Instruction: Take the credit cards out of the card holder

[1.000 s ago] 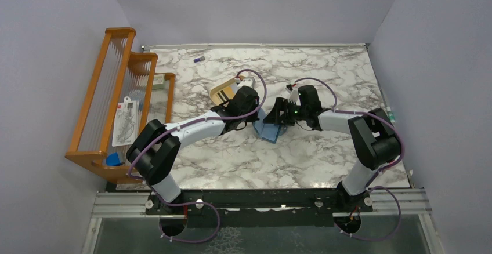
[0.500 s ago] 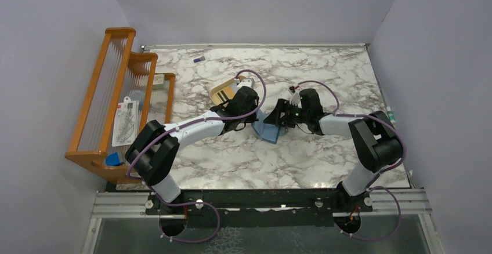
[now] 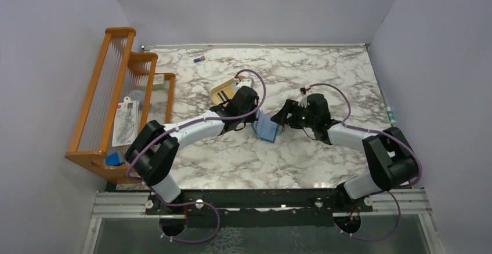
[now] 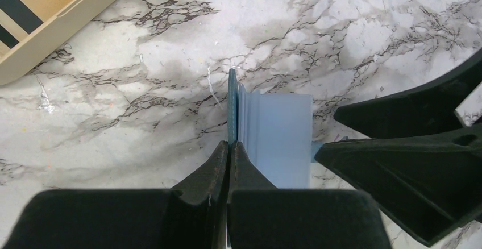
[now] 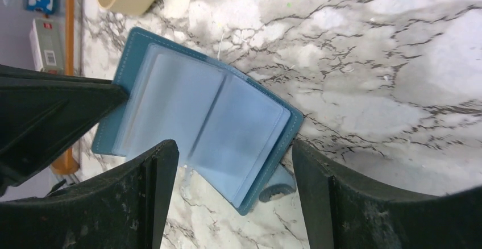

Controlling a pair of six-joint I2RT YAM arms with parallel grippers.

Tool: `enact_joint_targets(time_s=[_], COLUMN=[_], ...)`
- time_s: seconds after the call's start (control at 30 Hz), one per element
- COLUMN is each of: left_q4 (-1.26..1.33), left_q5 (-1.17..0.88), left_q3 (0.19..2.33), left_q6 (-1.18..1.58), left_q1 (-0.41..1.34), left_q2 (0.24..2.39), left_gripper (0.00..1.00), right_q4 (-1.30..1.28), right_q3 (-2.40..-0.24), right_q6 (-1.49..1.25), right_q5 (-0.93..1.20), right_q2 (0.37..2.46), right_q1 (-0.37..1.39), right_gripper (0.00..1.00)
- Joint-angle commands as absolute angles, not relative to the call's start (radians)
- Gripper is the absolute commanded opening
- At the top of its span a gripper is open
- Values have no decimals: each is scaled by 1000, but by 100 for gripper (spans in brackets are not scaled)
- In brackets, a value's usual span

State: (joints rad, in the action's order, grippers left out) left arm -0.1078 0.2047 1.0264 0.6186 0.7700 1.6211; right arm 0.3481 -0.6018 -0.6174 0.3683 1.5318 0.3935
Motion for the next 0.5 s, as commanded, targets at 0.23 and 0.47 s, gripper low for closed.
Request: enact_joint_targets(time_s=[0.23, 0.47], left_q4=[-99, -69], left_q5=[229, 218], left_q3=[1027, 994], left_q6=[614, 626], left_q1=[774, 775], left_q2=[1602, 1621], left_gripper=[0, 0], right_q4=[352, 386], right_q3=[-585, -597], right_q6=[-589, -577], right_q5=[268, 359], right_q2=[1467, 1513], right_q1=[398, 397], right_gripper=[78, 78])
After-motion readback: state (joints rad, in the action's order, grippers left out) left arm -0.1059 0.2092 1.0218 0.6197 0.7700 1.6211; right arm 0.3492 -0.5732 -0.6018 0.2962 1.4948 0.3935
